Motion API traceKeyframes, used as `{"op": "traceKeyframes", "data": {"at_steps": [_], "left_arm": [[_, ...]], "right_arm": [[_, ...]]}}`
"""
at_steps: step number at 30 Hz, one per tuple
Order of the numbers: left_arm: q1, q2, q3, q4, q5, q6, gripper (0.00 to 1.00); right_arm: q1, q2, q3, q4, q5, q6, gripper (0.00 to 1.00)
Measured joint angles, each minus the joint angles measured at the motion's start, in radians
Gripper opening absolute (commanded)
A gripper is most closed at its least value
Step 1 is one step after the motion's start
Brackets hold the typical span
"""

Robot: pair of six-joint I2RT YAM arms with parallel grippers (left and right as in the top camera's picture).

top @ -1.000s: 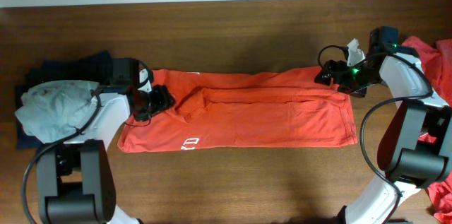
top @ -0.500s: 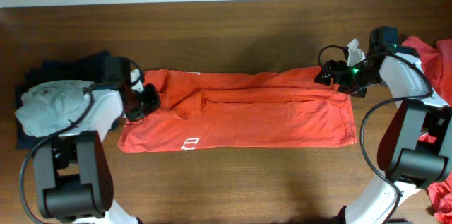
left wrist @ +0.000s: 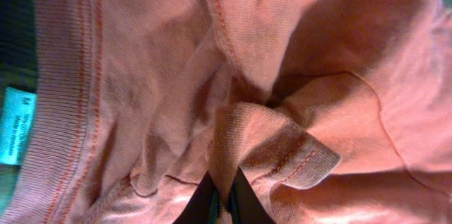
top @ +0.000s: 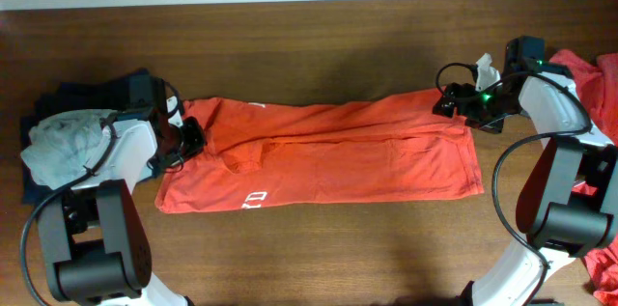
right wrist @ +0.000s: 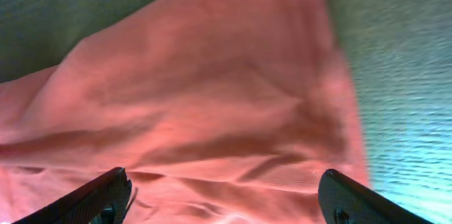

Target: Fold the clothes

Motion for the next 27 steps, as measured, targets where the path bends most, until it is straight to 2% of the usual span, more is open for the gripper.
{"op": "traceKeyframes", "data": {"at_steps": [1,3,4,8,12,14,19,25,26,27], "left_arm": [[0.0,0.0,0.0,0.001,-0.011,0.001,0.14],[0.0,0.0,0.0,0.001,-0.027,0.005,0.43],[0.0,0.0,0.0,0.002,-0.034,0.008,0.54],[0.001,0.0,0.0,0.002,-0.053,0.011,0.61],[0.001,0.0,0.0,0.002,-0.06,0.012,0.64],[0.001,0.0,0.0,0.002,-0.06,0.011,0.69],[0.001,0.0,0.001,0.015,-0.038,0.058,0.84],[0.001,-0.016,0.065,-0.03,0.029,0.145,0.87],[0.001,-0.03,0.084,-0.052,0.032,0.159,0.92],[0.001,-0.041,0.1,-0.065,0.035,0.168,0.92]], "right_arm": [[0.0,0.0,0.0,0.008,0.011,0.0,0.9],[0.0,0.0,0.0,0.028,0.025,0.0,0.9],[0.0,0.0,0.0,0.038,0.037,0.001,0.91],[-0.005,0.0,0.0,0.053,0.069,0.0,0.85],[-0.038,0.0,0.0,0.034,0.06,-0.013,0.84],[-0.077,0.0,0.0,0.023,0.047,-0.061,0.91],[-0.156,0.007,0.0,-0.028,-0.041,-0.168,0.93],[-0.222,0.102,0.0,-0.089,-0.151,-0.264,0.95],[-0.222,0.122,0.004,-0.107,-0.191,-0.282,0.95],[-0.22,0.124,0.004,-0.111,-0.21,-0.294,0.96]]}}
